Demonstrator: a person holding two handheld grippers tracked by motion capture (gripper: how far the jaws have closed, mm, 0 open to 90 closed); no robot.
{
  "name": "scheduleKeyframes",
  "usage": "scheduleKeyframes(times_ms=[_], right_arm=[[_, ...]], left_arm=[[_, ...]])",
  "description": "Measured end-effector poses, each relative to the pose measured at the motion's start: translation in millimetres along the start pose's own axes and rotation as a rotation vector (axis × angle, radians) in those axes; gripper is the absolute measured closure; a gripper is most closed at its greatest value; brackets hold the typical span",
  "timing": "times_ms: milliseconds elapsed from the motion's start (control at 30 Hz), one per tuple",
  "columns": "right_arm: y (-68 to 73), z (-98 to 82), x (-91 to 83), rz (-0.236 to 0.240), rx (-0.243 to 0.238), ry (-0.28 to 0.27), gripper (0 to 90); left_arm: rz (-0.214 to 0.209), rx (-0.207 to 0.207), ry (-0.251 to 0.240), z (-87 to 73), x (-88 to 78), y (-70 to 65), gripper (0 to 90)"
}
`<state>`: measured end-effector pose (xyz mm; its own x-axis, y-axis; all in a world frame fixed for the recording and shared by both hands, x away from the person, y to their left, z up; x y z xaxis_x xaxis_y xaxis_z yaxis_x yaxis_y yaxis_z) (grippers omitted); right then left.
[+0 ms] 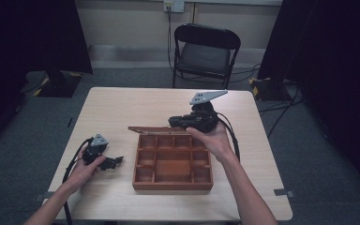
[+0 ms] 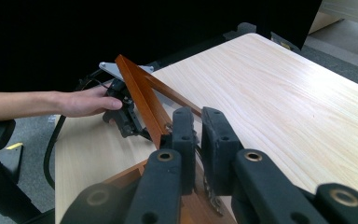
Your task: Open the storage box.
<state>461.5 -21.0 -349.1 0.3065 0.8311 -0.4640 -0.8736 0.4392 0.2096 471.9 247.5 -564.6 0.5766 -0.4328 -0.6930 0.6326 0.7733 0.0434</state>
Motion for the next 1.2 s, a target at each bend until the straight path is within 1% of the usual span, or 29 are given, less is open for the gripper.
scheduleKeyframes(times_ms=[1200], right_arm=[[0.0,-0.3,0.0,0.010,0.004,0.006,84.4]], left_arm=[[0.000,0.000,0.000,0.0,0.0,0.0,5.2]])
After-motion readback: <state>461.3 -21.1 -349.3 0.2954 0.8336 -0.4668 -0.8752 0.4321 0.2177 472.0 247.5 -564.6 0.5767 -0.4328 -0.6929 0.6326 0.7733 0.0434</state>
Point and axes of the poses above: each handheld gripper's, and its own axes: x roughly forward along the jaws, z roughly out of its top, y roughly to its left, the point moved 9 cm from there along x, roughly forward along the jaws, and after that the axes turned 3 degrees about x, right-handed, at the moved point
